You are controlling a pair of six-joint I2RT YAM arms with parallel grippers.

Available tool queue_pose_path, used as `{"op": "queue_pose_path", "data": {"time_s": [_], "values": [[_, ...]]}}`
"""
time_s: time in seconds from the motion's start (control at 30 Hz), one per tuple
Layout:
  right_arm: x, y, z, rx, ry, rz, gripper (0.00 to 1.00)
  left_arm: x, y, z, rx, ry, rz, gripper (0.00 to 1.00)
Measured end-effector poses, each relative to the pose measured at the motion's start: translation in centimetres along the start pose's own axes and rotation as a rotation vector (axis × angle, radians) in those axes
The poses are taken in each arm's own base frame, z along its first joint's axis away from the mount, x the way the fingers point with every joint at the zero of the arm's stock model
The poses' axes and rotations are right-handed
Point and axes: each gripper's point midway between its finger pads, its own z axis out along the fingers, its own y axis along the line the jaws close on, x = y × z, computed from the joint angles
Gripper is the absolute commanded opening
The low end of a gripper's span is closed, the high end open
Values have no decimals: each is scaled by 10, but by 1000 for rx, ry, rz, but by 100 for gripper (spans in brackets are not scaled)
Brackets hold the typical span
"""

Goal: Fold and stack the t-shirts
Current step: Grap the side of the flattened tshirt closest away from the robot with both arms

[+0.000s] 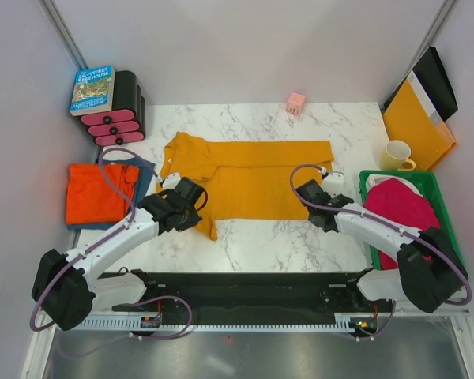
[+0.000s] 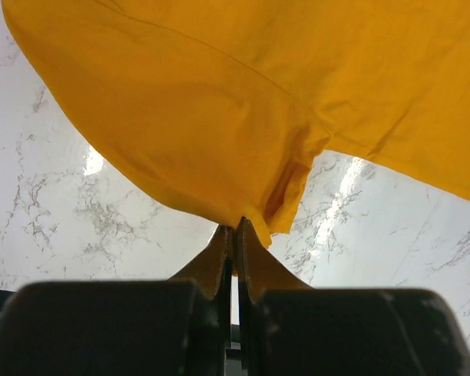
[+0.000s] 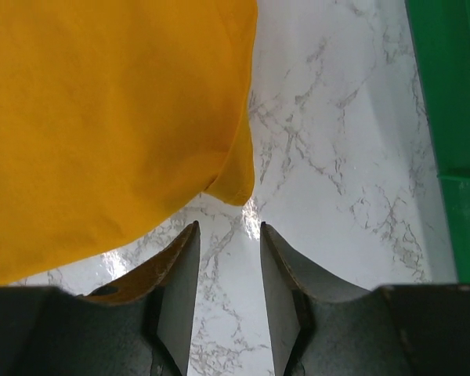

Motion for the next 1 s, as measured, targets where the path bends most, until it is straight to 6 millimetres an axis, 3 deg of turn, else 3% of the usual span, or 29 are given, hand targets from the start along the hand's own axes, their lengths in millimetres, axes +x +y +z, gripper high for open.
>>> {"op": "queue_pose_path", "data": {"time_s": [0.47, 0.9, 0.97, 1.0], "values": [[-6, -4, 24, 91, -26, 5, 42, 0, 1, 0, 1, -1, 24, 2], [-12, 7, 26, 43, -39, 25, 43, -1, -2, 2, 6, -3, 25, 2], [-13, 8, 26, 38, -37, 23, 41, -1, -2, 3, 5, -2, 26, 2], [-13, 9, 26, 36, -36, 20, 34, -1, -2, 4, 5, -2, 26, 2]]}}
